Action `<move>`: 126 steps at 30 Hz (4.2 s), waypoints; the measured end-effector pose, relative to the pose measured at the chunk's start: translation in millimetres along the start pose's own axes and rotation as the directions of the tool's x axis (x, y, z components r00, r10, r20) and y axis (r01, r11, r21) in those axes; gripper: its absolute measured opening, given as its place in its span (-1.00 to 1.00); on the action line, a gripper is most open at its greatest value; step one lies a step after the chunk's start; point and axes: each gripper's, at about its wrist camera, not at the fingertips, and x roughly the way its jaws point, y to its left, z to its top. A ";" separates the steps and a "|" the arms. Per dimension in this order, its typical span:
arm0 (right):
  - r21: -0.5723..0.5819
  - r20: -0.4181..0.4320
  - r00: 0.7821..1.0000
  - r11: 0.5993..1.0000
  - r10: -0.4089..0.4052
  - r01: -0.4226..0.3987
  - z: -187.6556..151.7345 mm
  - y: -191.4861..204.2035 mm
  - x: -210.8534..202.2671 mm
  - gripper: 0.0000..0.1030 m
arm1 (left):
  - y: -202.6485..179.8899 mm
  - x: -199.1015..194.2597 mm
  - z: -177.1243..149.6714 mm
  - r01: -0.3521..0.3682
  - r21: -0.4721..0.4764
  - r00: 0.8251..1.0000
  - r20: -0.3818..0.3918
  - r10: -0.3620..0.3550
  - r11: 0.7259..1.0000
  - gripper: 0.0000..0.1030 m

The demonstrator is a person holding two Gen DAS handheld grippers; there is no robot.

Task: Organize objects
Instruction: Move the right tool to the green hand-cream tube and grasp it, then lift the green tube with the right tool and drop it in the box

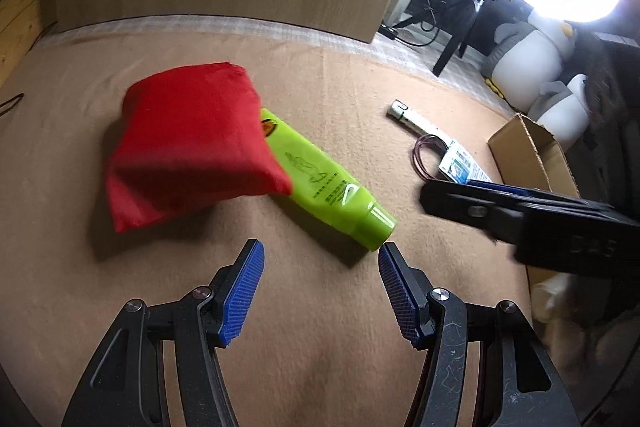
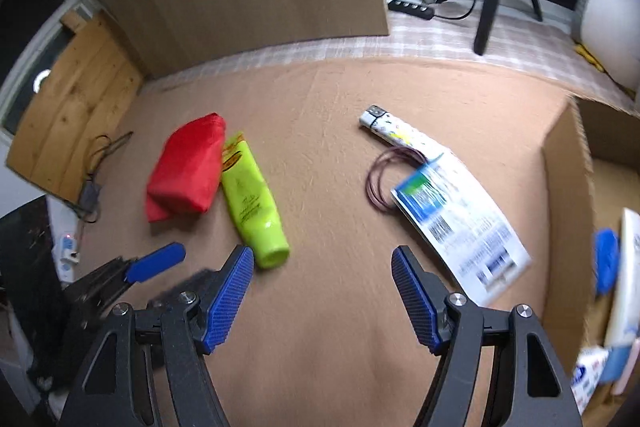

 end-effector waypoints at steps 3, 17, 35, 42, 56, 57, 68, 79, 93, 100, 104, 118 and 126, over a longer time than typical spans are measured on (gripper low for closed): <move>-0.010 -0.044 0.998 0.999 0.033 -0.033 11.6 7.5 20.2 0.32 | -6.4 10.5 3.2 0.012 0.019 1.000 -0.008 -0.012 1.000 0.23; 0.072 -0.191 0.960 0.978 0.204 -0.194 31.1 8.7 66.5 -0.25 | -3.8 33.6 14.4 0.124 -0.034 0.992 -0.034 -0.125 0.992 0.07; 0.135 -0.175 0.957 0.968 0.233 -0.212 -20.5 0.2 46.9 -0.46 | -35.5 28.4 -20.6 0.196 0.040 0.974 -0.124 -0.190 0.980 -0.16; 0.162 -0.124 0.971 0.970 0.204 -0.182 -69.1 -6.2 26.9 -0.46 | -64.6 10.8 -63.4 0.221 0.107 0.965 -0.170 -0.201 0.969 -0.17; 0.254 -0.118 0.964 0.946 0.237 -0.202 -121.9 -22.3 5.2 -0.44 | -80.6 -2.6 -92.6 0.247 0.153 0.955 -0.207 -0.213 0.957 0.05; 0.248 -0.124 0.963 0.947 0.240 -0.204 -120.1 -22.0 5.8 -0.40 | -80.7 -2.0 -91.5 0.246 0.150 0.955 -0.205 -0.213 0.958 0.06; 0.214 -0.148 0.961 0.956 0.233 -0.199 -111.3 -20.1 9.1 -0.42 | -80.3 -0.7 -84.1 0.215 0.153 0.967 -0.173 -0.188 0.965 -0.14; 0.216 -0.079 0.970 0.953 0.232 -0.210 -108.1 -26.0 -12.4 -0.45 | -99.2 -17.8 -70.2 0.203 0.187 0.976 -0.117 -0.183 0.961 -0.15; 0.210 0.070 0.986 0.964 0.150 -0.161 -87.7 -57.3 -84.3 -0.45 | -178.7 -30.6 -25.6 0.260 0.302 0.965 -0.061 -0.254 0.917 -0.16; 0.257 0.137 0.987 0.959 0.089 -0.123 -76.9 -103.3 -118.4 -0.45 | -241.5 -14.9 -5.3 0.299 0.356 0.953 -0.060 -0.298 0.885 -0.17; 0.279 0.156 0.987 0.956 0.047 -0.089 -73.2 -129.3 -133.6 -0.45 | -275.4 -1.1 1.0 0.318 0.375 0.946 -0.069 -0.316 0.871 -0.17; 0.316 0.153 0.987 0.949 -0.043 -0.007 -73.4 -196.5 -151.0 -0.30 | -331.6 33.2 5.8 0.299 0.416 0.952 -0.069 -0.298 0.859 0.26; 0.336 0.169 0.982 0.942 -0.085 0.024 -71.6 -204.6 -153.9 0.09 | -308.0 32.2 9.4 0.272 0.394 0.961 -0.063 -0.270 0.878 0.26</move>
